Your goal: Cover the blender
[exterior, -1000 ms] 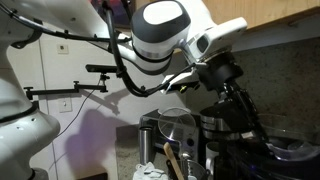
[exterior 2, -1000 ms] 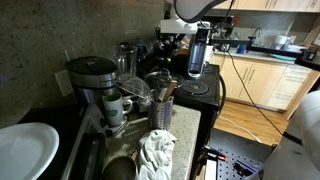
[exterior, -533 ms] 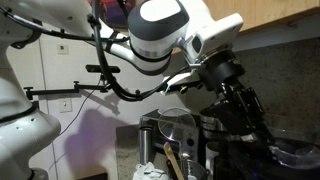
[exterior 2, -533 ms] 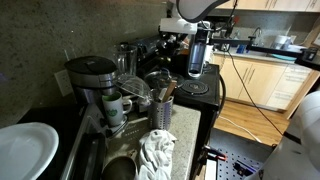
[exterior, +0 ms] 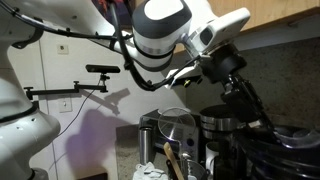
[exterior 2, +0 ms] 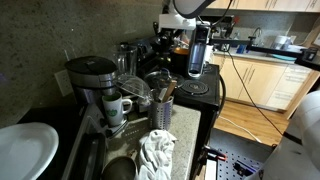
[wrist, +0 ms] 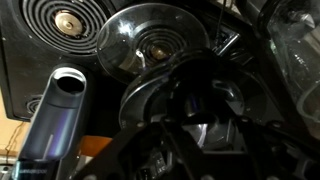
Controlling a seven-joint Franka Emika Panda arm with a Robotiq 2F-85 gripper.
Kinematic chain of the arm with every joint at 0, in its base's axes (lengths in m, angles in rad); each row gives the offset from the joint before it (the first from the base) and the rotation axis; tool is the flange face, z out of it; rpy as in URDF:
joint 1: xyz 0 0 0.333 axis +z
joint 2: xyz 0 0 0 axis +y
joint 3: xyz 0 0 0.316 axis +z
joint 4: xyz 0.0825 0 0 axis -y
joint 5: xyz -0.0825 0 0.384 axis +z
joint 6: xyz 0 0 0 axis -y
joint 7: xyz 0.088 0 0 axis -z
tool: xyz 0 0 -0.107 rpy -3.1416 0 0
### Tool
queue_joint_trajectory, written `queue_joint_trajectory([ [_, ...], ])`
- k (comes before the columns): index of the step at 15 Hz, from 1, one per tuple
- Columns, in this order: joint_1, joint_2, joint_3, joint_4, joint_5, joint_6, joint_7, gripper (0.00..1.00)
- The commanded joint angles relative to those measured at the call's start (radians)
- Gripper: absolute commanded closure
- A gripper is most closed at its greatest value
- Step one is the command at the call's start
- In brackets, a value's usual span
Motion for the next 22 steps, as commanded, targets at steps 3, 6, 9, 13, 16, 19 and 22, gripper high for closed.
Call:
queue_joint_trajectory([
  [3,0.052,0.025,-0.002,0.082,0.135,0.031,-0.237,0.81],
  [6,0.079,0.047,-0.002,0.106,0.249,0.032,-0.372,0.81],
  [9,0.090,0.074,0.002,0.126,0.309,0.042,-0.466,0.81],
  [13,0.099,0.118,0.003,0.165,0.339,0.067,-0.534,0.81],
  [16,0.106,0.151,0.007,0.206,0.329,0.088,-0.550,0.81],
  [19,0.117,0.180,0.008,0.233,0.331,0.114,-0.568,0.81],
  [22,0.118,0.195,0.012,0.234,0.321,0.131,-0.558,0.81],
])
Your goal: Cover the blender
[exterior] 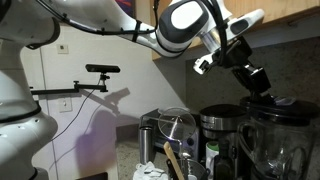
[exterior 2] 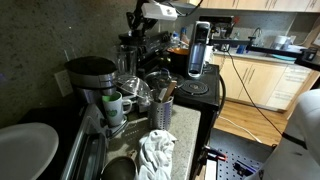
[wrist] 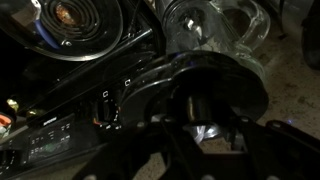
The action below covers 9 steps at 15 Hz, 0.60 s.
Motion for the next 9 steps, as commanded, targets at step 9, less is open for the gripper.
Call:
queue_joint_trajectory([
  [9,0.001,0.026,-0.002,-0.024,0.019,0.129,-0.022,0.81],
])
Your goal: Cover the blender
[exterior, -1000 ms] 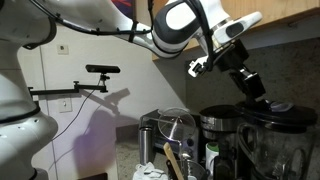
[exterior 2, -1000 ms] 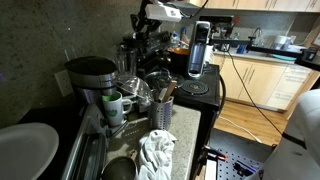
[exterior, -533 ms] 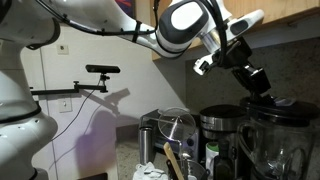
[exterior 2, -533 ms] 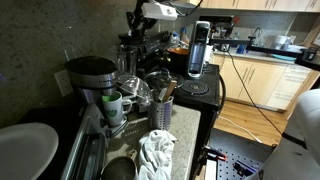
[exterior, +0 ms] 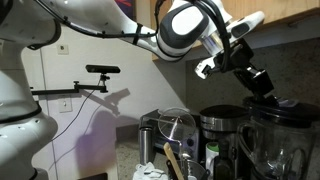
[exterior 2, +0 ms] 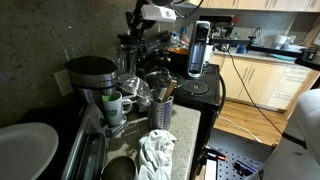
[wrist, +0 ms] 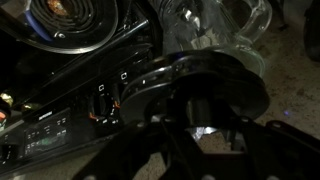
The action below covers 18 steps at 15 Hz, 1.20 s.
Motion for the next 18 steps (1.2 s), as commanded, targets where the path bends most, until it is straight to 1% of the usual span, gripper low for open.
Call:
queue_joint_trajectory([
  [1,0.002,0.005,-0.002,-0.021,0.027,0.066,-0.033,0.81],
  [7,-0.010,-0.043,-0.016,-0.097,0.025,0.085,-0.049,0.81],
  [13,-0.023,-0.021,-0.020,-0.120,-0.004,0.137,-0.038,0.81],
  [18,-0.012,0.001,-0.011,-0.116,0.001,0.181,-0.060,0.81],
])
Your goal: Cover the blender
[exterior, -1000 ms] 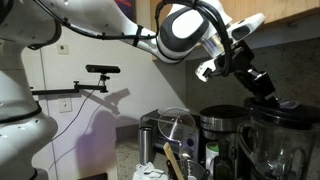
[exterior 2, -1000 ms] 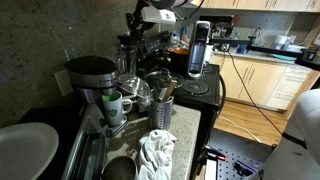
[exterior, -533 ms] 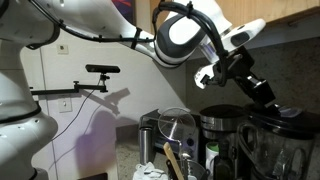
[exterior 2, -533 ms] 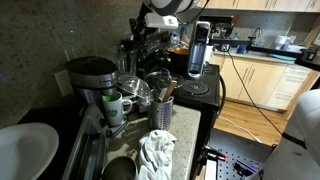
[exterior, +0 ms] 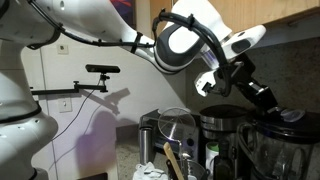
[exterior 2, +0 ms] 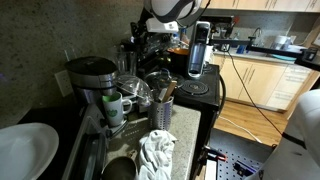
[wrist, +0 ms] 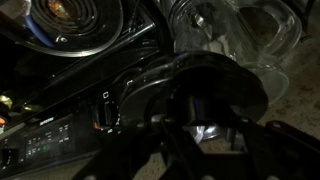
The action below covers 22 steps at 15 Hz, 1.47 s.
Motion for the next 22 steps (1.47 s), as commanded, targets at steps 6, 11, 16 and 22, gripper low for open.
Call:
queue_joint_trajectory([
  [6,0.026,0.028,0.027,0.009,0.022,0.115,-0.062,0.81],
  [11,0.039,0.056,0.023,0.004,0.023,0.189,-0.062,0.81],
  [16,0.031,0.093,0.017,0.007,0.008,0.275,-0.044,0.81],
  [22,0.022,0.127,0.004,0.012,-0.018,0.395,0.011,0.81],
])
